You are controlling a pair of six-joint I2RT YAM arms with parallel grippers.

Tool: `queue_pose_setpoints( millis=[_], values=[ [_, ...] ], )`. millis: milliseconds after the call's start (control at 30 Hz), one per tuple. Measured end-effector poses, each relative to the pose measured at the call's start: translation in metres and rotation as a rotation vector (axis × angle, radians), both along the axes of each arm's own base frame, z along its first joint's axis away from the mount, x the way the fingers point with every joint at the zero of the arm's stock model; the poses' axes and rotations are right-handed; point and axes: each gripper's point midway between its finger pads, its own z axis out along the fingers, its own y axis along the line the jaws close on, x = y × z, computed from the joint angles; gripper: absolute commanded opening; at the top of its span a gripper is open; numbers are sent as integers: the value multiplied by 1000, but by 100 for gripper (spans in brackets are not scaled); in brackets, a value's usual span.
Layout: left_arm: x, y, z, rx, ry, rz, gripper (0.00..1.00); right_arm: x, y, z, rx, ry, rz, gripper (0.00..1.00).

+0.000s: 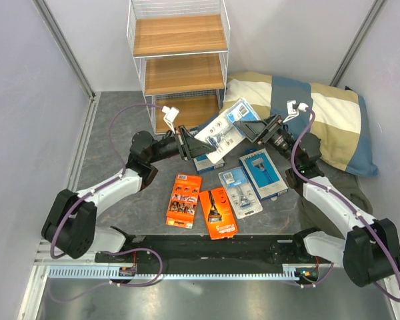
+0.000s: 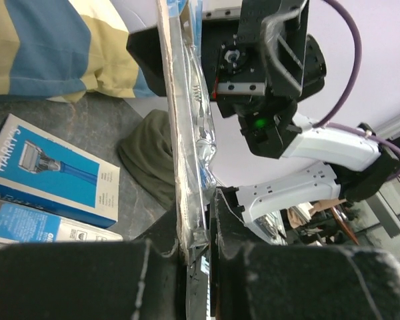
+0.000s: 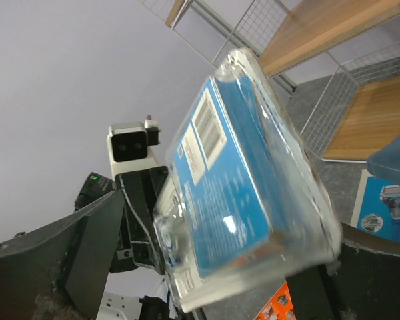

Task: Place and organize the shaving razors onto the shelf

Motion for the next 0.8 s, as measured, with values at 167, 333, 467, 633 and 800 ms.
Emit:
queue_pose_setpoints(
  millis=[167, 333, 467, 633, 800],
  values=[
    [14, 8, 33, 4, -43, 101, 2, -5, -8, 3, -46, -19, -50, 98],
    [29, 23, 81, -15, -122, 223, 2, -13, -13, 12, -62, -53, -68, 98],
    [40, 40, 121, -38, -177, 329, 2, -14, -14, 10, -80, -47, -75, 98],
    [55, 66, 158, -64, -186, 493, 2, -15, -15, 4, -101, -32, -79, 98],
    [71, 87, 186, -84, -171, 633, 2, -16, -16, 2, -114, -29, -82, 98]
  ],
)
